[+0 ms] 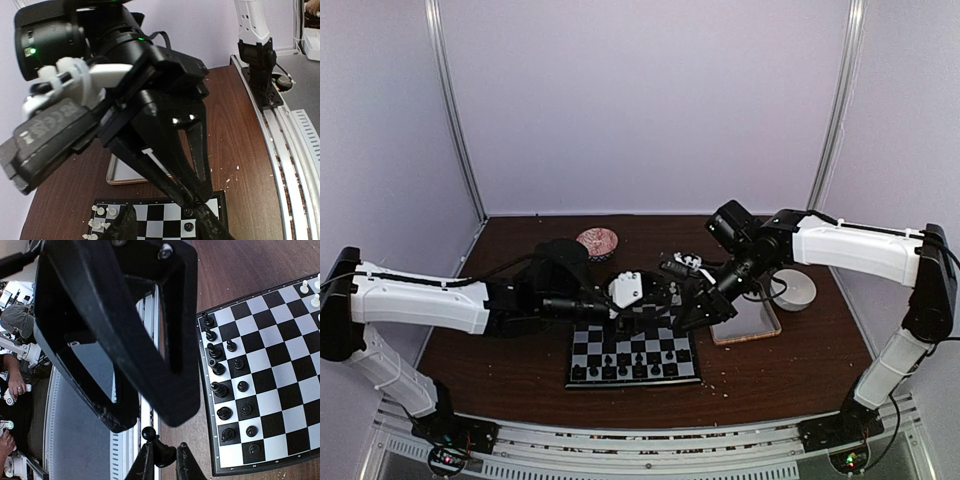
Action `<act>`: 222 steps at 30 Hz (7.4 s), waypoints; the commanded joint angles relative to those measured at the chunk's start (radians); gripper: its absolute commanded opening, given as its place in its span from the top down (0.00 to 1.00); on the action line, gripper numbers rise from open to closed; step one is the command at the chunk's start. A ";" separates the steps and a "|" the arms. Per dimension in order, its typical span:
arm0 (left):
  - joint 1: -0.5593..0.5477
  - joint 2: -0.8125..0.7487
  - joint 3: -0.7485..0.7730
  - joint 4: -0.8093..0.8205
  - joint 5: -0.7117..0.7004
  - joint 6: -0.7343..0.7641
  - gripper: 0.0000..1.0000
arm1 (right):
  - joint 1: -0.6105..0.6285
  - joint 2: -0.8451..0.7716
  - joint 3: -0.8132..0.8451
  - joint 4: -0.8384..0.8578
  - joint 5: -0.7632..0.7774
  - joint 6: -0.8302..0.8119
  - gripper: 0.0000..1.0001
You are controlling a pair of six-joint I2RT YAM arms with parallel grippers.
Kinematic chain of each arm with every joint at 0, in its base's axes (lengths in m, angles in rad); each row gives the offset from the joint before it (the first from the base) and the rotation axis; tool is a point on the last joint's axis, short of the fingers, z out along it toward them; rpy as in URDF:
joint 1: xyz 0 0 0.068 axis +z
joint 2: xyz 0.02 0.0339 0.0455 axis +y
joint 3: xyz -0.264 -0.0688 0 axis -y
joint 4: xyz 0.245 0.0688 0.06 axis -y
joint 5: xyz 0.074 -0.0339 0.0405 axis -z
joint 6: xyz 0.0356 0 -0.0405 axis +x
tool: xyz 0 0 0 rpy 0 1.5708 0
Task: Set up the chess pieces on the board
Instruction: Pass from the right arm to the left, then place the pawn at h7, then move the chessboard to the center of the board.
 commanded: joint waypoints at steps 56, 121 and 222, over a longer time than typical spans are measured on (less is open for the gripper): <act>-0.054 0.074 0.081 -0.067 -0.033 0.103 0.97 | -0.021 0.052 0.015 0.021 -0.110 0.061 0.83; 0.188 0.261 0.277 -1.166 -0.191 -0.197 0.97 | -0.242 -0.037 -0.067 -0.128 -0.085 -0.247 0.58; 0.205 0.128 0.333 -0.552 -0.200 -0.433 0.72 | -0.410 0.504 0.347 -0.202 1.112 -0.069 0.68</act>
